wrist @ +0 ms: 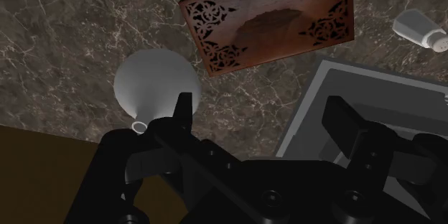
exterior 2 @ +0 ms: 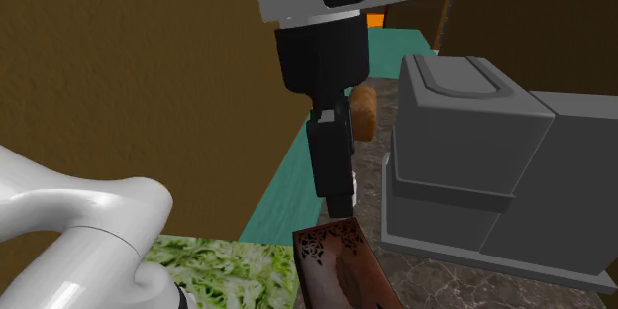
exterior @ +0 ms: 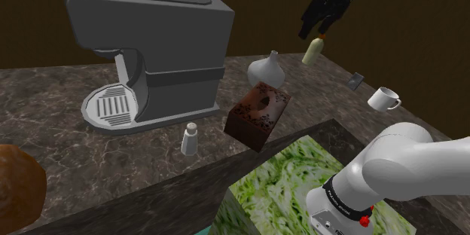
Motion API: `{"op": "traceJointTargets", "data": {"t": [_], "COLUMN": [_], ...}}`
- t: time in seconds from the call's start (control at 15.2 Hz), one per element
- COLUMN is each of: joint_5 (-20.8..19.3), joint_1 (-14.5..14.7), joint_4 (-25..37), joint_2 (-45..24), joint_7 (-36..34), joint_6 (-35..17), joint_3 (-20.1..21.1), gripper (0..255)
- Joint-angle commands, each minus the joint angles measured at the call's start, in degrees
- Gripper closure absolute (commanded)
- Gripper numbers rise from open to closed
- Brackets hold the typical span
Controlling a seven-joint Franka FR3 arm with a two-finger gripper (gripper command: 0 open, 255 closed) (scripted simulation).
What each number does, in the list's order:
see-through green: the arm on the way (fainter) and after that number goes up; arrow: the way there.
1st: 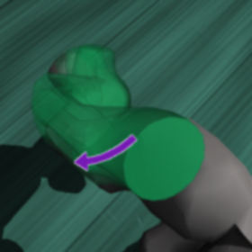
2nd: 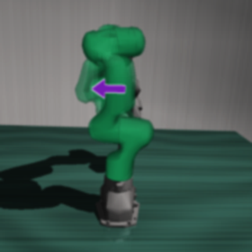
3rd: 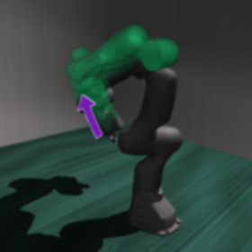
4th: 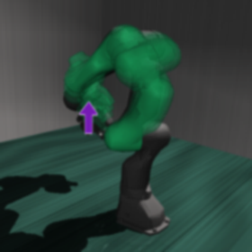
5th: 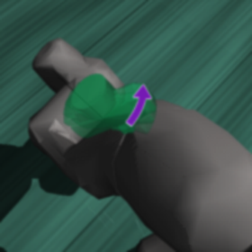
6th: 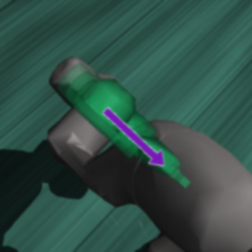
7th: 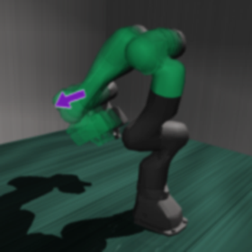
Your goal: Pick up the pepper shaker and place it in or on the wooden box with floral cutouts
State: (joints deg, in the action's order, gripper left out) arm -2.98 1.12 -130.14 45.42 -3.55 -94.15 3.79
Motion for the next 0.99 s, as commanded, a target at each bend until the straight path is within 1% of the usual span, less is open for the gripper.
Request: {"op": "traceJointTargets", "data": {"t": [0.0,0.46,0.92], "joint_5": [0.0,5.4,10.48], "joint_1": [0.0,2.22,4.49], "joint_4": [0.0,-5.9,-8.83], "joint_2": [0.0,-3.06,-9.4], "joint_7": [0.0,-7.51,-14.73], "joint_6": [0.0,-7.01,-15.07], "joint_3": [0.0,5.8,12.03], "gripper": [0,0,0]}}
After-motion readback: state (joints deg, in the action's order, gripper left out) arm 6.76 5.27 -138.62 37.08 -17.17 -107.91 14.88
